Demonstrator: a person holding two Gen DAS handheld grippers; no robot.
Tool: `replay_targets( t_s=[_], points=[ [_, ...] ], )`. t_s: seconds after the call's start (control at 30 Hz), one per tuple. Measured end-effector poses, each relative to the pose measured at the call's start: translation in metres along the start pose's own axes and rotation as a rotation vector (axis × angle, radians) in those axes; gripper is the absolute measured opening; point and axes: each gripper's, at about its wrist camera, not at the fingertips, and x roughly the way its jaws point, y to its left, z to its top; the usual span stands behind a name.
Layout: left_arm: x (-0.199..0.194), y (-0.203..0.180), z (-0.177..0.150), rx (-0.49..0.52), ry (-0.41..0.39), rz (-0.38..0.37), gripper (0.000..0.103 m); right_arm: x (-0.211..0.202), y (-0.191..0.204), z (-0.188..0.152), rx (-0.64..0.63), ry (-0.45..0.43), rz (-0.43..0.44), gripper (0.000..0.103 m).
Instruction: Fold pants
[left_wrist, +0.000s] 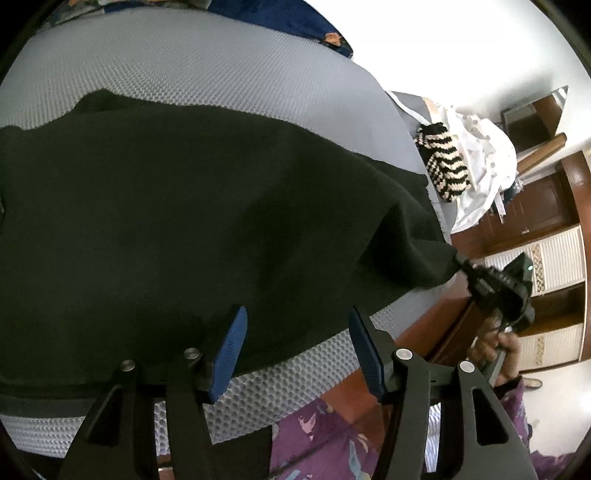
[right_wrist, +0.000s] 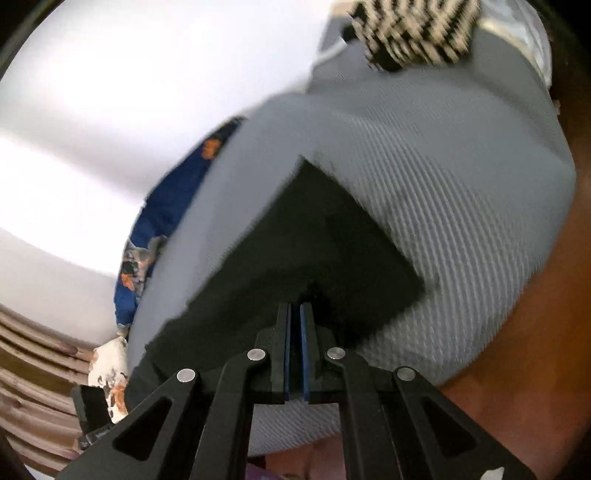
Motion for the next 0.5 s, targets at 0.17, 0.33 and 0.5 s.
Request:
replay_targets(
  t_s=[0.17, 0.33, 0.5],
  points=[
    [0.002, 0.001, 0.003, -0.01, 0.004, 0.002, 0.058, -0.04, 0.047, 0.035, -0.082, -0.144, 0.114, 0.001],
    [0.005, 0.002, 0.0, -0.002, 0.008, 0.007, 0.058, -0.05, 0.054, 0.048, -0.191, -0.206, -0.003, 0.0],
    [0.018, 0.005, -0.002, -0.026, 0.048, 0.001, 0.058, -0.015, 0.003, 0.029, -0.131, -0.085, -0.16, 0.006]
  ],
)
